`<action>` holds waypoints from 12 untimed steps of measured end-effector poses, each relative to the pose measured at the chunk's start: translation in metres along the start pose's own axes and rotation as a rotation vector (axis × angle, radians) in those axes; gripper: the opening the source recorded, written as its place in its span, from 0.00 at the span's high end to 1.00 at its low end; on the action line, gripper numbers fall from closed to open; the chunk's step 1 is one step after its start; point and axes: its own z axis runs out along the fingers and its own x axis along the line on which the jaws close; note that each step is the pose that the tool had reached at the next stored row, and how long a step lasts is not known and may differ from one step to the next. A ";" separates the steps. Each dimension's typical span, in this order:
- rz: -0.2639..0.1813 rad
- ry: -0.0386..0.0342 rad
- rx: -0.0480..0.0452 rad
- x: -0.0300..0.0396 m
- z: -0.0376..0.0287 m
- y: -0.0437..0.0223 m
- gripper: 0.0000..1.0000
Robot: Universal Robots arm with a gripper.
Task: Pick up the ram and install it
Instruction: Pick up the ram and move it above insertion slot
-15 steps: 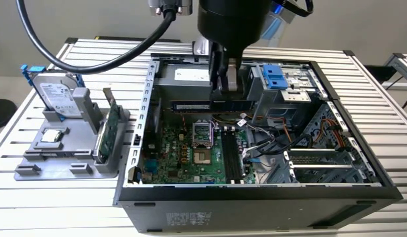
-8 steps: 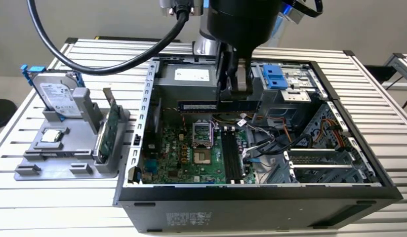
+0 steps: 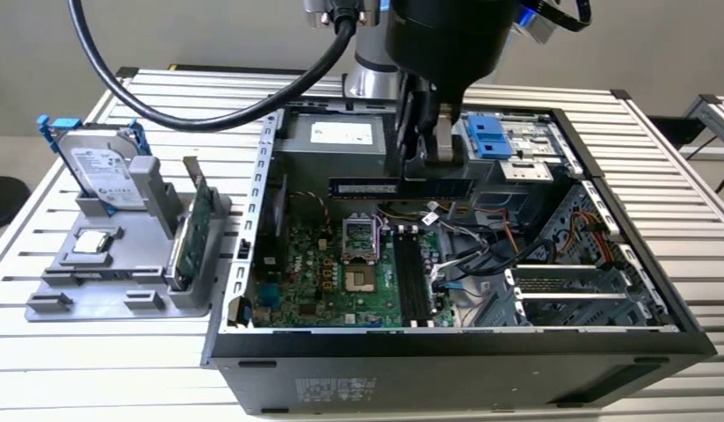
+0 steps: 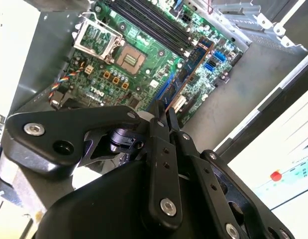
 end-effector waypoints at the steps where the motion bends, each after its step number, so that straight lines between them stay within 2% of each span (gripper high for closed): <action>1: 0.002 0.0000 0.0000 -0.0002 0.0000 -0.0015 1.00; 12: 0.018 -0.0003 0.0000 -0.0064 0.0017 -0.0111 1.00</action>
